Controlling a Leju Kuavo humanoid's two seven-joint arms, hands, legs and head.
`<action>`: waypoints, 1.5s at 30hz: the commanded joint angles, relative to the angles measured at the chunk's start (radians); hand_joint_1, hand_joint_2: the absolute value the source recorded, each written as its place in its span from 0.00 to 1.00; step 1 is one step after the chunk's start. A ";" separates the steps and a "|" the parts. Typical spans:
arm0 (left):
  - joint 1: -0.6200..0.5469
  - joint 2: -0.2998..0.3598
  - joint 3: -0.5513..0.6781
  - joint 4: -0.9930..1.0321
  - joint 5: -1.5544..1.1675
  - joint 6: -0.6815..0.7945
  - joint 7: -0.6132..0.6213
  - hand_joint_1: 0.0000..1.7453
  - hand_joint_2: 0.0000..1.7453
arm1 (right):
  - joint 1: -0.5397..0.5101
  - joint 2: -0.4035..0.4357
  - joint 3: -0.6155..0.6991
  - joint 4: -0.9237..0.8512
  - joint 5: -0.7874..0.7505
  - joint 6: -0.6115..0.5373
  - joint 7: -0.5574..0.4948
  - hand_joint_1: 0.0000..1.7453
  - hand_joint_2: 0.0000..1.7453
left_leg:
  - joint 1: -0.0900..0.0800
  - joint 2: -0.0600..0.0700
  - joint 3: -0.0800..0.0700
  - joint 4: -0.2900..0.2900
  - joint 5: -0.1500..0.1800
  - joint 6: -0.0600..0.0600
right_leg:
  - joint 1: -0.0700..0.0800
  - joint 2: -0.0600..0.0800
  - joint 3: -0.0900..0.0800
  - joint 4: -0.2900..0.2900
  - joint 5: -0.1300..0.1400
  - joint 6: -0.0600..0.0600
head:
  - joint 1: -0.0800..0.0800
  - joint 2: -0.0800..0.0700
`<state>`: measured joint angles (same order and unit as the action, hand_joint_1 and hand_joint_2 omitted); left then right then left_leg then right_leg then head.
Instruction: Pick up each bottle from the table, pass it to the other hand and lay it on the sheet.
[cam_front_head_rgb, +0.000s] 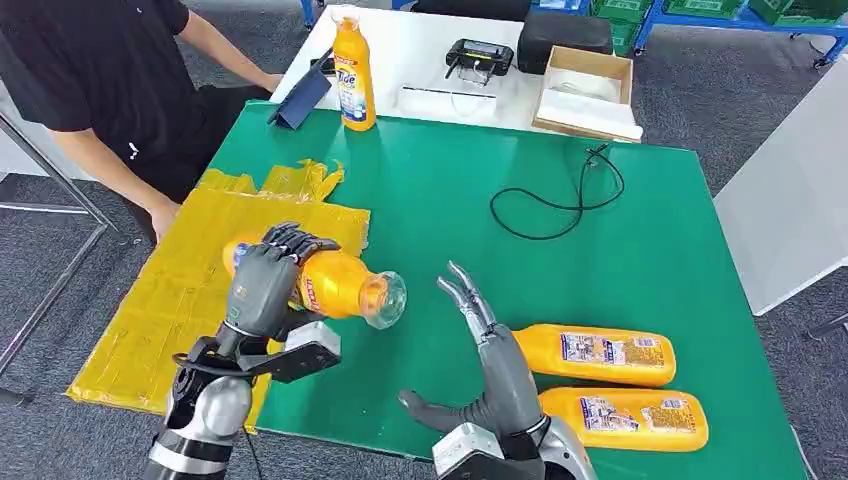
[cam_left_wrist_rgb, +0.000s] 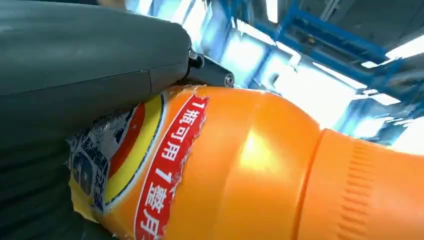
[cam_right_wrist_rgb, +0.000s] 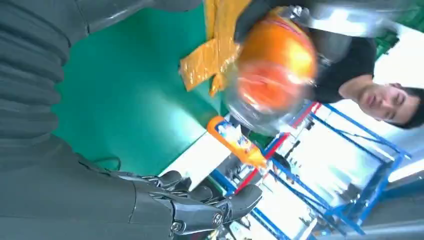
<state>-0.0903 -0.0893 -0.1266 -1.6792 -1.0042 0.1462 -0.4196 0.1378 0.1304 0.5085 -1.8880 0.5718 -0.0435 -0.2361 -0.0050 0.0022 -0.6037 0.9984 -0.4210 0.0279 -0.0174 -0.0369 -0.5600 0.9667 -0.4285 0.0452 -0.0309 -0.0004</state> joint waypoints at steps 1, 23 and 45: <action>-0.145 0.136 -0.056 0.328 -0.307 0.080 0.125 1.00 1.00 | -0.018 -0.099 -0.001 -0.039 -0.016 -0.007 0.014 0.00 1.00 | 0.001 -0.002 0.003 -0.001 0.000 -0.002 | 0.000 0.001 0.004 -0.002 -0.001 -0.002 | 0.000 0.000; -0.216 0.288 -0.165 0.895 -0.299 -0.076 0.149 0.00 1.00 | -0.041 -0.309 -0.032 -0.024 0.164 0.005 0.059 0.00 1.00 | -0.001 0.004 0.015 -0.004 -0.002 -0.006 | 0.000 0.010 0.015 -0.002 0.000 -0.005 | 0.000 0.000; -0.115 0.253 0.018 0.566 0.235 -0.177 -0.082 0.00 0.00 | 0.018 -0.382 -0.123 0.034 0.185 0.010 0.062 0.00 1.00 | 0.001 0.001 0.016 -0.002 -0.003 -0.005 | 0.001 0.005 0.016 -0.001 -0.002 -0.005 | 0.000 0.000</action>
<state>-0.2961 0.2323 -0.2159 -0.9869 -0.9688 0.0232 -0.4380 0.1417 -0.2411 0.4200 -1.9223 0.7176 -0.0248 -0.1778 -0.0048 0.0011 -0.5868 0.9972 -0.4238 0.0244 -0.0171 -0.0372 -0.5437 0.9677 -0.4315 0.0420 -0.0309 -0.0004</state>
